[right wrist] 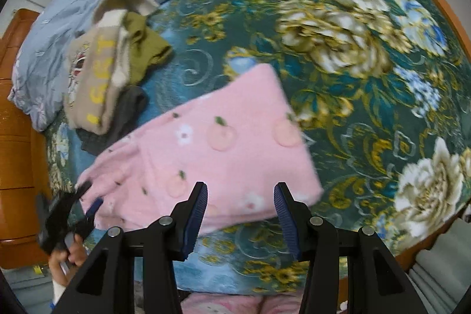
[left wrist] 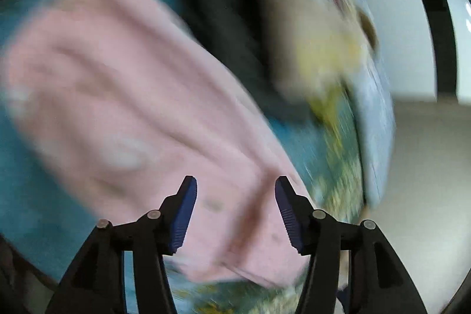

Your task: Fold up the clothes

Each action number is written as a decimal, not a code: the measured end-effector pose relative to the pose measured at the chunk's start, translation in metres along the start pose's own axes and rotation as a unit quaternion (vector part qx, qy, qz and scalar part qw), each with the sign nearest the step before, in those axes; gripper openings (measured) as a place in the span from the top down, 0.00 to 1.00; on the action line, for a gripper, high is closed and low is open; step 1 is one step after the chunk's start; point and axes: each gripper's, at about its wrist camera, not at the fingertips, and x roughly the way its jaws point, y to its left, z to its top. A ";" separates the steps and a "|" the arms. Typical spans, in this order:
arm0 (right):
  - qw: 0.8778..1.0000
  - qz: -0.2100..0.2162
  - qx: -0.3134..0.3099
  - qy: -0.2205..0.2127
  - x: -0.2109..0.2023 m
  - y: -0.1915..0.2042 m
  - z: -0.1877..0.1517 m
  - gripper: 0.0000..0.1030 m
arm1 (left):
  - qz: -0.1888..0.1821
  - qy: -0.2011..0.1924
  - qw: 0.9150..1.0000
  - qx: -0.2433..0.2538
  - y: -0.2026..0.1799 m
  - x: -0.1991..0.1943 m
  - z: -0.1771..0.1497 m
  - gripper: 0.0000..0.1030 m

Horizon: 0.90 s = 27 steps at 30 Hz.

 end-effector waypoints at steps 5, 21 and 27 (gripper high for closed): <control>0.999 -0.004 -0.049 0.012 0.009 0.048 0.003 0.51 | 0.071 -0.083 0.989 -0.096 0.101 -0.053 0.036 0.29; 0.992 -0.067 -0.107 0.004 -0.010 0.107 0.024 0.51 | 0.011 -0.062 0.964 -0.259 0.186 -0.004 0.077 0.47; 0.986 -0.062 -0.153 0.012 -0.002 0.141 0.019 0.51 | 0.027 -0.071 0.970 -0.232 0.169 -0.014 0.084 0.71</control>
